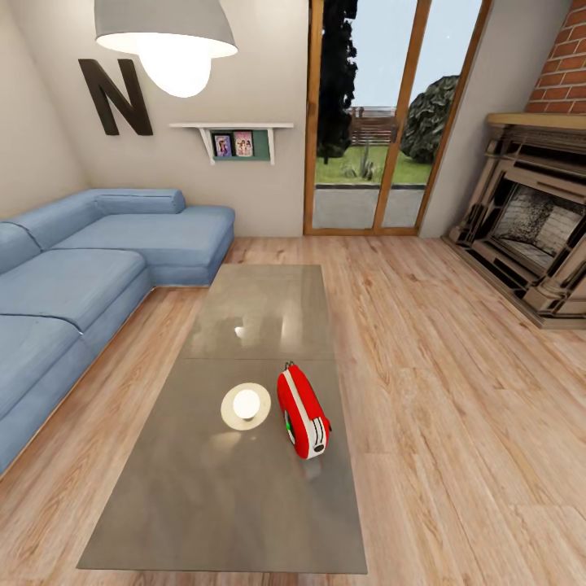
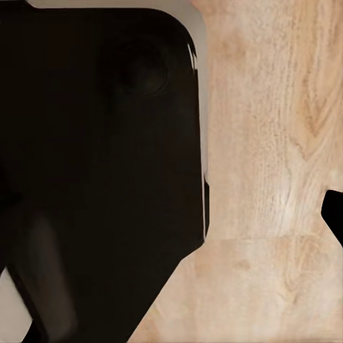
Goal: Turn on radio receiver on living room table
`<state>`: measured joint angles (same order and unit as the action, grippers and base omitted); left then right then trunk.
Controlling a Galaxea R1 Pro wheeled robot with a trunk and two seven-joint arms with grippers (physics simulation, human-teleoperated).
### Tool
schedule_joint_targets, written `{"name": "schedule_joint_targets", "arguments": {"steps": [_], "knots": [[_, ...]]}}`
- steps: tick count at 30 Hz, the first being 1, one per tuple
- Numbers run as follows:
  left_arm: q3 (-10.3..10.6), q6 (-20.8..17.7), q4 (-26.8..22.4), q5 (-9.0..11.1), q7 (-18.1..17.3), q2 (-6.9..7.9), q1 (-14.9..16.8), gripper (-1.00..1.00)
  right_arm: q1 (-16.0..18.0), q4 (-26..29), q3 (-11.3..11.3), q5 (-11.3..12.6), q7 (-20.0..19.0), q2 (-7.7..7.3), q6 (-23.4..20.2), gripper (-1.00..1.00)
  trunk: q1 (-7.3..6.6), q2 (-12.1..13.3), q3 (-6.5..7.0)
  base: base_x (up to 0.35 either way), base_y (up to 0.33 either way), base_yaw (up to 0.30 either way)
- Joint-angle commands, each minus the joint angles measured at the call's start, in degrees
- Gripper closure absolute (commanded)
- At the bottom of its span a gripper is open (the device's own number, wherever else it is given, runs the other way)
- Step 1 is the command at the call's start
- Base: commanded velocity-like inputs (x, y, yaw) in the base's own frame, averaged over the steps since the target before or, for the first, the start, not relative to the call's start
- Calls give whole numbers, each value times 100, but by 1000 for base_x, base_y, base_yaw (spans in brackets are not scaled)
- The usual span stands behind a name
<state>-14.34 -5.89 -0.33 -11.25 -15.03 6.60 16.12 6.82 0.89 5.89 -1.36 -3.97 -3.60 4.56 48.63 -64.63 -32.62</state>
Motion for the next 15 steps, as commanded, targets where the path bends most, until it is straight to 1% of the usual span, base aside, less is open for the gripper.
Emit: {"name": "schedule_joint_targets", "arguments": {"steps": [1, 2, 3, 4, 9, 15], "knots": [[0, 6, 0, 0, 0, -1, -8, 100, 2, 5, 0, -3, 1, -5, 18, -100, 0, 0, 0, 0, 0, 0], [0, 36, 3, -2, 0, -1, -9, 100, 3, 6, 0, -2, 0, -11, 46, -100, 0, 0, 0, 0, 0, 0], [-5, 345, 6, 0, 5, 12, -12, 100, 4, 7, 7, 16, 6, -36, 142, -100, 0, 0, 0, 0, 0, 0], [-5, 394, 6, 3, 6, 14, -12, 100, 4, 8, 9, 20, 22, -42, 148, -100, 0, 0, 0, 0, 0, 0], [-13, 469, 7, 6, 5, 7, -13, 100, 4, 7, 22, 41, 52, -57, 149, -100, 0, 0, 0, 0, 0, 0], [-15, 489, -4, -29, 1, 2, -13, 100, 4, 11, 21, 19, 62, -19, 132, -100, 0, 0, 0, 0, 0, 0]]}}
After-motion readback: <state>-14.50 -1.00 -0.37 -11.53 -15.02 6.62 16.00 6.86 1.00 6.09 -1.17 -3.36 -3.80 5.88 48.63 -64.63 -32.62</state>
